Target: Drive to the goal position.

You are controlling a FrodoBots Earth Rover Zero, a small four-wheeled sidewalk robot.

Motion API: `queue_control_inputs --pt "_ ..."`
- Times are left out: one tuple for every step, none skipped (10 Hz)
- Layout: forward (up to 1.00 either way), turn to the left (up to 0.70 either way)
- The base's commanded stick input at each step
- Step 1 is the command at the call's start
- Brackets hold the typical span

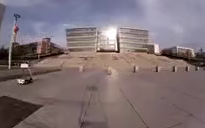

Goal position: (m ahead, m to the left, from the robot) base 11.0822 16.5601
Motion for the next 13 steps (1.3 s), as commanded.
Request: queue_control_inputs --pt "0.70 0.00" --pt "0.70 0.00" --pt "0.70 0.00" --pt "0.70 0.00" --pt "0.70 0.00" --pt "0.70 0.00" --pt "0.70 0.00" --pt "0.70 0.00" --pt "0.70 0.00" --pt "0.70 0.00" --pt "0.70 0.00" --pt "0.70 0.00" --pt "0.70 0.00"
